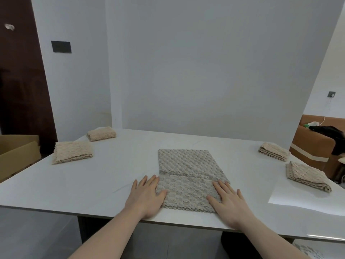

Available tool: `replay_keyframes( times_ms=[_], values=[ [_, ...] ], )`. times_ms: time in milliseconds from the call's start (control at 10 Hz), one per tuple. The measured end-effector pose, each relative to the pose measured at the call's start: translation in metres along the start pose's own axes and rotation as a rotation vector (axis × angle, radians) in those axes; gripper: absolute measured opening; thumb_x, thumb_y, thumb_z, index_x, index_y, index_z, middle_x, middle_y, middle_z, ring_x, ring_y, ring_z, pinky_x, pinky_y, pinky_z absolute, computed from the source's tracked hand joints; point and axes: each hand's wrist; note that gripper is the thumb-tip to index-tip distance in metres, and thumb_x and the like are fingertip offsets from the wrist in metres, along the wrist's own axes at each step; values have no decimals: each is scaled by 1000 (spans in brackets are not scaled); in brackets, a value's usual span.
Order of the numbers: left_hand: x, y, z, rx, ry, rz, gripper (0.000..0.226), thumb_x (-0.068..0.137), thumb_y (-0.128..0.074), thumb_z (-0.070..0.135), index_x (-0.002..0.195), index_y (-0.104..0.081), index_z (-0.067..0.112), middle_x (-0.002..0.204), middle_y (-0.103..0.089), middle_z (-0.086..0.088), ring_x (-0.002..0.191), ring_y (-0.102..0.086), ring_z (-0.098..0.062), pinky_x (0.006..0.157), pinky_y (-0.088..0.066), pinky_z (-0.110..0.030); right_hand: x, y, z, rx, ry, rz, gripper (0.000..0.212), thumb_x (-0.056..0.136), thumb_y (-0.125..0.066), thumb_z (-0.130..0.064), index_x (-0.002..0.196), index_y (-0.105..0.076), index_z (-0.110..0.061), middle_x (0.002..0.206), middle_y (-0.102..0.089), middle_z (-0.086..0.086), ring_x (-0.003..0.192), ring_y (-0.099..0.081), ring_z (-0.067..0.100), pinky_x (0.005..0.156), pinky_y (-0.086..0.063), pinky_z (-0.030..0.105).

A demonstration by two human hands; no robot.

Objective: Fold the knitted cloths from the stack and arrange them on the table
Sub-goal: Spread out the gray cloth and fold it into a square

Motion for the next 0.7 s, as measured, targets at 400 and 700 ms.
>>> replay_keyframes(
  times_ms=[400, 700],
  values=[
    [-2, 2, 1, -11, 1, -7, 71, 101, -22, 61, 163, -12, 28, 169, -7, 14, 157, 1, -13, 127, 5, -44, -1, 2, 2, 172, -42, 92, 66, 98, -37, -60, 156, -34, -31, 165, -27, -12, 153, -21, 10, 127, -8, 41],
    [-2, 2, 0, -9, -4, -20, 72, 100, -20, 60, 163, -11, 27, 170, -6, 13, 157, 1, -14, 127, 4, -45, 4, -2, 5, 193, -313, 277, 56, 95, -43, -46, 141, -52, -15, 144, -54, 4, 134, -46, 26, 117, -30, 39]
  ],
)
Point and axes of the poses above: each hand's wrist, its own x-axis towards the middle knuckle, its own y-axis out of the back of the hand, z = x × y
